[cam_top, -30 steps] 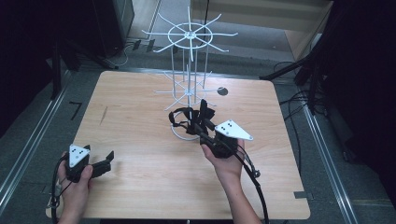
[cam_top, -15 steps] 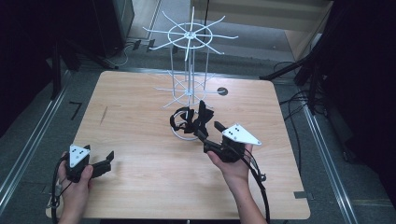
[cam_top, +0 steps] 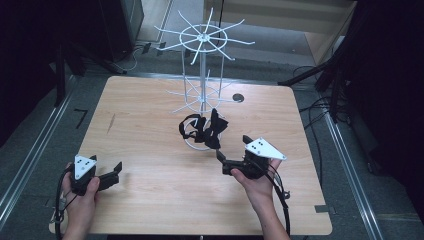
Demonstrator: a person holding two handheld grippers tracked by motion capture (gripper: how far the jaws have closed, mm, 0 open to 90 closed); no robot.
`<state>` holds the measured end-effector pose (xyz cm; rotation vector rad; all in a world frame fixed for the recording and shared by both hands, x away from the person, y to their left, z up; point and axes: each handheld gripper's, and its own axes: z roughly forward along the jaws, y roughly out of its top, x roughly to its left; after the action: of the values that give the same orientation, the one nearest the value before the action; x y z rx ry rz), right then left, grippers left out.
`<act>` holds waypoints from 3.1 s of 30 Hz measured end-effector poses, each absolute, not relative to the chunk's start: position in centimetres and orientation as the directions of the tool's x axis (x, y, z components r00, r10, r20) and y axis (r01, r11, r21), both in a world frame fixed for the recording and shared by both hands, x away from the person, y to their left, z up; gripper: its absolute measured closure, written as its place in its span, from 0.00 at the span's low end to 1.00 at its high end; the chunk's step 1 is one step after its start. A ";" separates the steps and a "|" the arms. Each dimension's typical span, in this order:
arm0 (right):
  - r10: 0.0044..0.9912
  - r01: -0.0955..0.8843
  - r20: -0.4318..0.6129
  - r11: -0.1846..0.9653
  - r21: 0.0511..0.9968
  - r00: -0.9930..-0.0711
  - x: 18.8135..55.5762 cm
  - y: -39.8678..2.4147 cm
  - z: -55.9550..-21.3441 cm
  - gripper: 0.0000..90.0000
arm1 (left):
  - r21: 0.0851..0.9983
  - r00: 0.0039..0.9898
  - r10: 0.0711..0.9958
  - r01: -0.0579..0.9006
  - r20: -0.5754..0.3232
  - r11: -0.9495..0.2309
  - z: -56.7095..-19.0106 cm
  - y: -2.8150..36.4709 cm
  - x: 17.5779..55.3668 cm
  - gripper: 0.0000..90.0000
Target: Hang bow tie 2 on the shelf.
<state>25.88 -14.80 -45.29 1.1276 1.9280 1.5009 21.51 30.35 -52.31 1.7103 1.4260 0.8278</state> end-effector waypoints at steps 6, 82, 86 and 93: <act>0.813 0.337 0.138 0.075 0.939 -0.566 25.7 -15.6 -45.7 0.00 | 0.859 0.170 0.985 0.501 0.017 -0.101 -52.3 30.3 21.5 0.13; 0.939 0.517 0.148 0.036 0.855 -0.310 21.6 -32.2 -54.6 0.00 | 0.863 0.170 0.985 0.499 -0.004 -0.083 -52.3 30.5 21.3 0.12; 0.952 0.518 0.158 0.000 0.855 -0.261 21.5 -33.6 -54.6 0.00 | 0.862 0.171 0.985 0.500 -0.005 -0.082 -52.3 30.6 21.4 0.12; 0.959 0.522 0.193 -0.058 0.851 -0.208 21.5 -35.1 -54.7 0.00 | 0.860 0.173 0.985 0.503 -0.004 -0.084 -52.3 30.6 21.4 0.12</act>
<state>21.46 -35.13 -54.72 1.5767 1.7451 1.2019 21.42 30.56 -52.31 1.6971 1.4288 0.8090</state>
